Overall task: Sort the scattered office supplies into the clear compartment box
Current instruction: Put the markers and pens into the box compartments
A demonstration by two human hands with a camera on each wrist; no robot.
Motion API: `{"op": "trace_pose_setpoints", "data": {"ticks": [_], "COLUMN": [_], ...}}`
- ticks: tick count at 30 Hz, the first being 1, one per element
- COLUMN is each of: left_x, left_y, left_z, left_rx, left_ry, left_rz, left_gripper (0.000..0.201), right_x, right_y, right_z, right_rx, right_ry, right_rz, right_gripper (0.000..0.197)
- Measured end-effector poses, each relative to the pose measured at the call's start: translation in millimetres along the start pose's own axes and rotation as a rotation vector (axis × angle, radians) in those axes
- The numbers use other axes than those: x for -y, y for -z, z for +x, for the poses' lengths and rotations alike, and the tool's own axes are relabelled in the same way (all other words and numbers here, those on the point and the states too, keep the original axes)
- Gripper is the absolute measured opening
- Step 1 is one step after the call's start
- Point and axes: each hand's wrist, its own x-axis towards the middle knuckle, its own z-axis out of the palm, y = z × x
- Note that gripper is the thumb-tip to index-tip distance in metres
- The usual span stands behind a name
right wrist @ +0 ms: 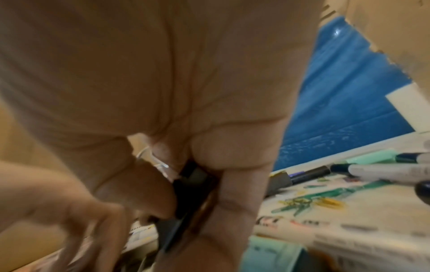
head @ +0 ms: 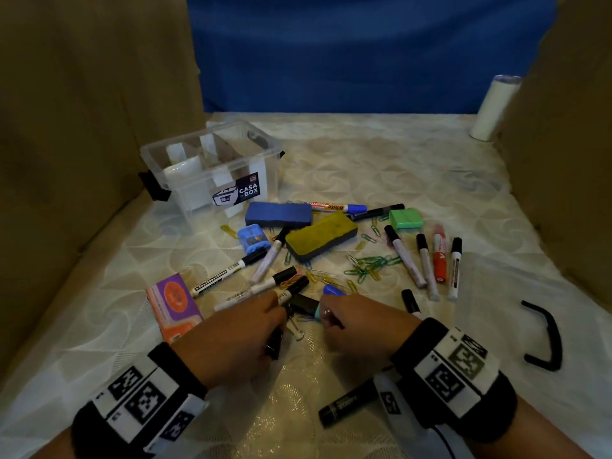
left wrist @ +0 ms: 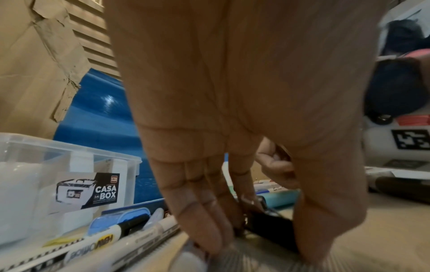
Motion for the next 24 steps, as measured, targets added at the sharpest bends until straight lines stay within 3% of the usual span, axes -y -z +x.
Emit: {"op": "trace_pose_setpoints", "data": {"ticks": [4, 7, 10, 13, 16, 19, 24], "left_x": [2.6, 5.8, 5.5, 1.5, -2.3, -7.1, -0.8], "left_y": [6.6, 7.5, 4.2, 0.6, 3.8, 9.9, 4.5], "left_z": [5.7, 14.1, 24.8, 35.3, 37.8, 39.0, 37.9], "left_rx": [-0.068, -0.046, -0.035, -0.035, -0.013, 0.045, 0.058], "left_ry": [-0.027, -0.054, -0.109, -0.177, -0.195, -0.101, -0.062], "left_rz": [0.016, 0.145, 0.288, 0.422, 0.41, 0.353, 0.297], "left_gripper": [0.041, 0.039, 0.05, 0.044, 0.039, 0.027, 0.03], "right_x": [-0.7, 0.7, 0.9, -0.7, -3.5, -7.4, -4.3], "right_y": [-2.9, -4.6, -5.4, -5.7, -4.1, -1.6, 2.3], "right_z": [0.8, 1.9, 2.9, 3.0, 3.7, 4.0, 1.5], "right_rx": [0.027, 0.033, 0.02, 0.014, 0.014, 0.013, 0.073], "right_ry": [0.011, 0.017, 0.028, 0.02, 0.015, 0.023, 0.012], "right_rz": [-0.02, -0.038, -0.057, -0.075, -0.053, -0.017, 0.024], "right_gripper": [0.015, 0.015, 0.014, 0.014, 0.014, 0.014, 0.016]}}
